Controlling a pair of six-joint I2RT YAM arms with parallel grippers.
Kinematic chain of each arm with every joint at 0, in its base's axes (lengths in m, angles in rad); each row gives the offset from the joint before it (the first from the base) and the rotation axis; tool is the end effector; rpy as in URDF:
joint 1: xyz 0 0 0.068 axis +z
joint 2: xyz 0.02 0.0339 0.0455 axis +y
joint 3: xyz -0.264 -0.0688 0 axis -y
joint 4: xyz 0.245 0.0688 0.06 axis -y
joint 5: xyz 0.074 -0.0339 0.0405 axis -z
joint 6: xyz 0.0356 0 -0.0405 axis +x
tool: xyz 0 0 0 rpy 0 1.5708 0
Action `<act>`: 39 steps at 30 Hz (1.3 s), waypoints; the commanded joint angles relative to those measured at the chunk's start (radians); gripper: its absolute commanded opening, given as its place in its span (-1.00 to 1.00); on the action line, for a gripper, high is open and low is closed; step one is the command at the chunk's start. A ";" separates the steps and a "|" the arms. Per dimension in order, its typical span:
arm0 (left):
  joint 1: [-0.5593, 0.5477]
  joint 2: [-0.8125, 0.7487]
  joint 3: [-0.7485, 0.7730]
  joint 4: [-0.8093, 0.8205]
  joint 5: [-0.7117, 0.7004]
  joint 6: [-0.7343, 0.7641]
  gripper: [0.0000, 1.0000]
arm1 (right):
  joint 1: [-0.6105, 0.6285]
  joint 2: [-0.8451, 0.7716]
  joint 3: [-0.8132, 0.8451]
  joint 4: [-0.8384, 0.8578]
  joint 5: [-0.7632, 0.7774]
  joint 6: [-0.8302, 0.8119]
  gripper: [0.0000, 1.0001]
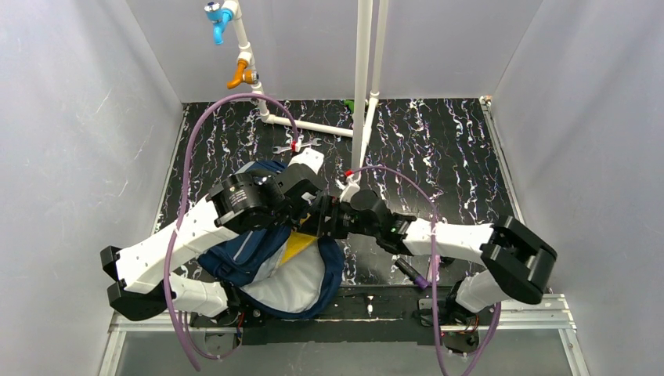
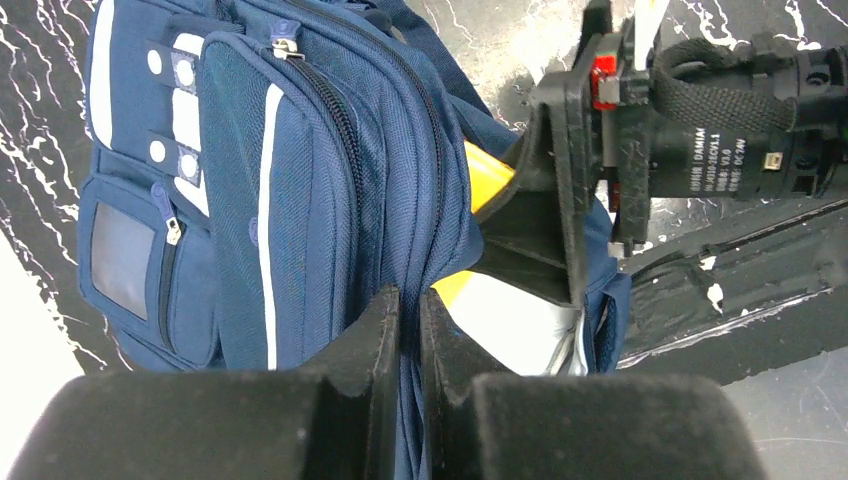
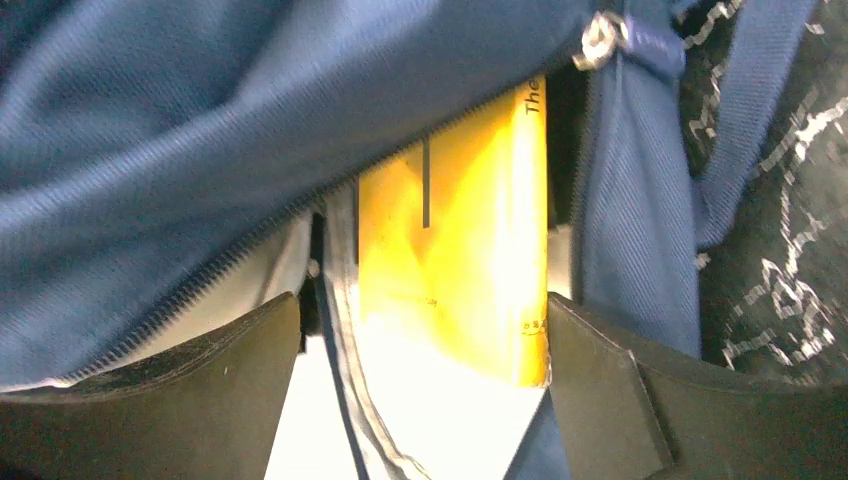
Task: Pack the student bag
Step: Place the book in the student bag.
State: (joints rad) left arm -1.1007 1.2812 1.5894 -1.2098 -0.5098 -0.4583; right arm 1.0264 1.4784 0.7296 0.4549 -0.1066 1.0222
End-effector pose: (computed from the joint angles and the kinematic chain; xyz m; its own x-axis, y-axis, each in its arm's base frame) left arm 0.1174 -0.1928 0.4156 -0.6022 0.3328 -0.7257 0.4177 0.9060 0.0688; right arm 0.1628 0.2763 0.2218 -0.8490 0.2358 -0.4728 -0.3431 0.4346 0.8327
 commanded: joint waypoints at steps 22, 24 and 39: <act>-0.005 -0.107 -0.125 0.104 -0.035 -0.078 -1.00 | -0.001 0.009 0.049 -0.062 -0.080 -0.231 0.91; -0.004 -0.121 -0.149 0.108 -0.044 -0.084 -1.00 | -0.019 -0.086 0.025 -0.184 -0.091 -0.301 0.97; -0.005 -0.255 -0.400 0.011 -0.002 -0.346 -1.00 | -0.332 -0.116 0.058 -0.253 -0.204 -0.476 -0.10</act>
State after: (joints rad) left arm -1.1107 1.0740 1.2648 -1.0485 -0.4870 -0.6800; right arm 0.8192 1.2125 0.7116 0.1608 -0.1925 0.4019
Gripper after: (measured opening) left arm 0.053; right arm 0.532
